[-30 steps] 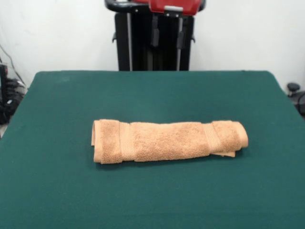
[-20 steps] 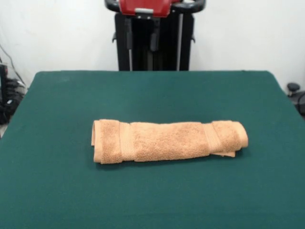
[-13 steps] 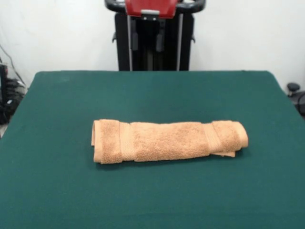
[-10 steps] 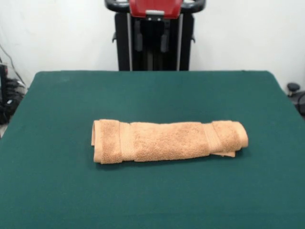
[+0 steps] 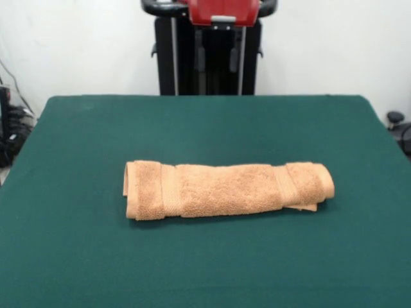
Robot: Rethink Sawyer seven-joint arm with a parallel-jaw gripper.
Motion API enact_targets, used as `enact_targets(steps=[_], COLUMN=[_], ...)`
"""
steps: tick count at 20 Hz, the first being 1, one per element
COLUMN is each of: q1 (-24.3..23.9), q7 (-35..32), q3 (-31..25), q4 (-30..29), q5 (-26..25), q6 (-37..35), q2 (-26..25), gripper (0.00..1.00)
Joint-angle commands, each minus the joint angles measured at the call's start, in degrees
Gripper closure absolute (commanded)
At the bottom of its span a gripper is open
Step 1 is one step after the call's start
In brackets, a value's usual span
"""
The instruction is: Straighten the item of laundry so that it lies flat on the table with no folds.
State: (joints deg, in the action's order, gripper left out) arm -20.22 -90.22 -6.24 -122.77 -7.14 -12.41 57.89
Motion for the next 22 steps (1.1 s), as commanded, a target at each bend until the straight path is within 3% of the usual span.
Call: enact_targets(steps=[1,5,10,16,22], q1=[-0.80,0.12,1.02,2.02,4.60], q7=[-9.58,-13.11,-16.15,-21.23,-28.03], q3=[-0.27,3.41,5.09,6.64,9.95], q4=[3.40,5.88,4.70,2.08,2.21], q5=[0.83,3.31,7.24,14.79,24.63], q6=[2.49,2.80,2.51,3.96,11.68], q2=[-7.75,-11.30,-11.26,-10.17,-10.70], gripper=[0.00,0.00,0.00,0.00,0.00])
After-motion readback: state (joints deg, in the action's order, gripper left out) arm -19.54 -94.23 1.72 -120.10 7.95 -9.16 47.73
